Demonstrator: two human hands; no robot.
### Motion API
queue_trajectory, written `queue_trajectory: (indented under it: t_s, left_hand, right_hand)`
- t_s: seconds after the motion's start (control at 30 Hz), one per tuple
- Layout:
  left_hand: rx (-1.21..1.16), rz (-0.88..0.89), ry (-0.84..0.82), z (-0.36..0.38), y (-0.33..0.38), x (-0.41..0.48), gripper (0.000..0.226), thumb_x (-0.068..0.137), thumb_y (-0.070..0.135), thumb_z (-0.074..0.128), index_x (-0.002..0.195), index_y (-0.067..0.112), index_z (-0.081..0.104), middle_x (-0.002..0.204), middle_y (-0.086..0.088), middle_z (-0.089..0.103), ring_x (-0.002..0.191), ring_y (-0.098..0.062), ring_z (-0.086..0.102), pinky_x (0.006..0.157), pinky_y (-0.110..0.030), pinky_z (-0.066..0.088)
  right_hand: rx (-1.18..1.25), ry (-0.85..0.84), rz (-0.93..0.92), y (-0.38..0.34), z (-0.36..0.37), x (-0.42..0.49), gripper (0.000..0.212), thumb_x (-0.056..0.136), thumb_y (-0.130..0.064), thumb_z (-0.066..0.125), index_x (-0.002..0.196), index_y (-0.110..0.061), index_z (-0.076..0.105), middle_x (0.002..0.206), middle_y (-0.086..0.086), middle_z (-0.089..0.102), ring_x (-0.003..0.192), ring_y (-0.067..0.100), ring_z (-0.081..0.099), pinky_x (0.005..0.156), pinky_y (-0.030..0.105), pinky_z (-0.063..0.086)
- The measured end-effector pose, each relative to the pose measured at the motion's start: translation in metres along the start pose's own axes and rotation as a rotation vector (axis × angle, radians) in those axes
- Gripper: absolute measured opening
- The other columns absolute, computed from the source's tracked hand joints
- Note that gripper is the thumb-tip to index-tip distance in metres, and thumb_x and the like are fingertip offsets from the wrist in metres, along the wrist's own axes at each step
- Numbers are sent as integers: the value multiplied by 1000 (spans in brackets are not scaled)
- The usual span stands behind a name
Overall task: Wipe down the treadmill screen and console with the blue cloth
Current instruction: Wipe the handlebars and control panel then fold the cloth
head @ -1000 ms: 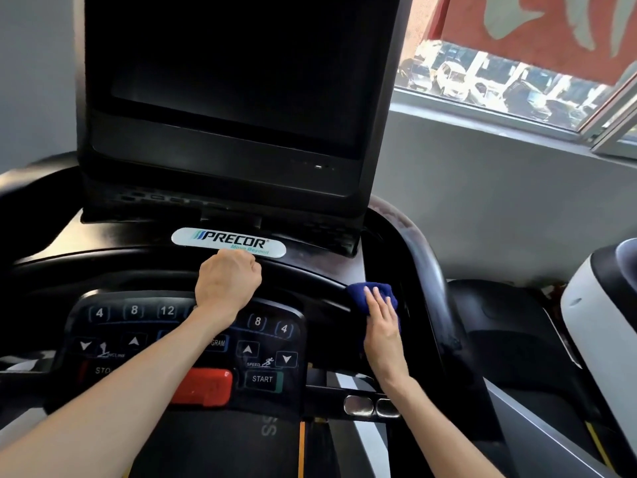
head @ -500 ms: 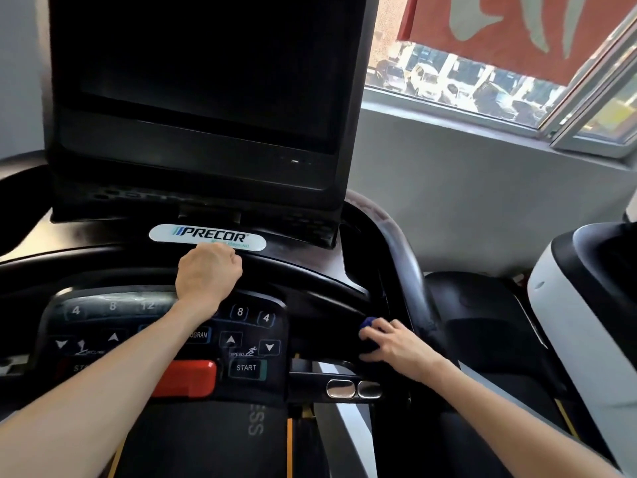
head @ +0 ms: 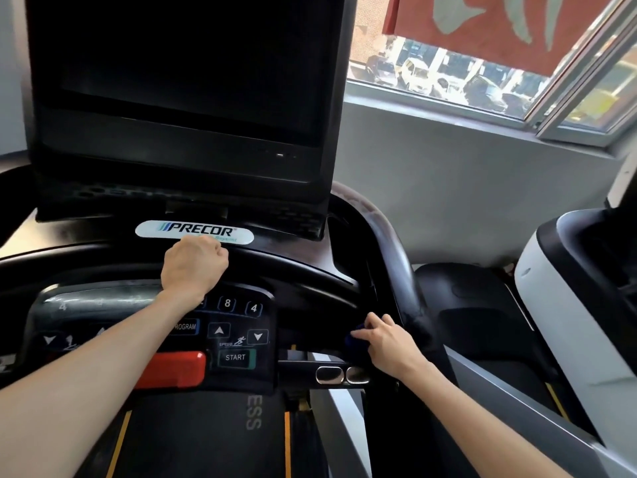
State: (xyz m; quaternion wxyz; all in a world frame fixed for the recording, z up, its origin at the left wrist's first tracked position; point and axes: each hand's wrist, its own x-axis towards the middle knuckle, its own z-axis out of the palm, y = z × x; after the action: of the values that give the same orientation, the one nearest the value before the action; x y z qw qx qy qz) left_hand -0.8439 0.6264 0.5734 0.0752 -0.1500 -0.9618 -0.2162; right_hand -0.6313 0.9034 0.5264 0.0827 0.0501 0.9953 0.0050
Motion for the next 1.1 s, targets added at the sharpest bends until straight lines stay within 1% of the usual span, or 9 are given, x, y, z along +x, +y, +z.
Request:
queue_trajectory:
  t_s: [0.1, 0.2, 0.33, 0.5, 0.6, 0.7, 0.8, 0.9, 1.1]
  left_hand:
    - [-4, -14, 15, -1, 2, -3, 39, 84, 12, 48, 47, 9, 38, 43, -5, 42, 39, -21, 38, 44, -24, 32]
    - [19, -41, 47, -1, 6, -7, 40, 84, 12, 48, 46, 9, 38, 43, -5, 40, 38, -22, 38, 45, -24, 32]
    - [40, -92, 36, 2, 6, -5, 36, 83, 13, 48, 49, 4, 46, 48, -10, 47, 43, -25, 40, 47, -26, 31]
    - [40, -63, 32, 4, 3, -4, 35, 84, 13, 49, 50, 4, 47, 55, -11, 50, 54, -30, 46, 55, -31, 36]
    - [64, -19, 21, 4, 4, -2, 38, 84, 12, 50, 48, 9, 41, 55, -8, 48, 56, -30, 47, 56, -31, 37]
    - [165, 18, -14, 5, 0, 1, 34, 82, 8, 52, 48, 8, 48, 53, -7, 50, 54, -27, 46, 53, -27, 30]
    - [345, 92, -34, 1, 3, 5, 20, 81, 8, 58, 64, 3, 67, 63, -12, 62, 60, -28, 54, 59, -29, 31]
    - [483, 212, -47, -2, 24, 7, 21, 84, 15, 56, 78, 4, 72, 77, -16, 69, 76, -32, 65, 74, -35, 38]
    - [390, 431, -161, 17, 84, 17, 31, 93, 44, 46, 102, 23, 67, 106, 2, 68, 104, -20, 61, 90, -35, 36]
  right_hand:
    - [235, 209, 312, -17, -21, 1, 41, 90, -20, 48, 130, -31, 52, 114, -1, 47, 104, 21, 49, 75, 36, 49]
    - [216, 413, 606, -6, -41, -11, 40, 91, -26, 48, 131, -22, 49, 116, 6, 49, 103, 27, 52, 77, 38, 44]
    - [100, 78, 918, 10, -34, -45, 48, 97, -41, 36, 138, -16, 36, 132, 14, 44, 120, 31, 45, 97, 40, 33]
    - [246, -6, 986, 6, -20, -66, 81, 93, -58, 32, 147, -3, 7, 150, 14, 18, 138, 29, 17, 107, 49, 22]
    - [362, 81, 774, 11, -11, -70, 89, 93, -45, 46, 147, -12, -15, 156, 12, -11, 144, 29, -6, 115, 45, 6]
    - [386, 189, 533, 11, -1, -75, 78, 94, -30, 50, 150, -20, -4, 157, 9, -3, 145, 28, 1, 117, 38, 9]
    - [439, 244, 657, 13, -7, -59, 71, 96, -29, 48, 150, -11, 5, 156, 17, 6, 143, 32, 7, 117, 40, 11]
    - [437, 193, 792, 12, -18, -41, 77, 96, -35, 44, 149, -3, -3, 155, 21, -6, 144, 32, -8, 116, 41, 1]
    - [259, 27, 884, 5, -12, -58, 101, 88, -50, 52, 144, 4, -13, 155, 23, -2, 144, 32, 0, 115, 49, 0]
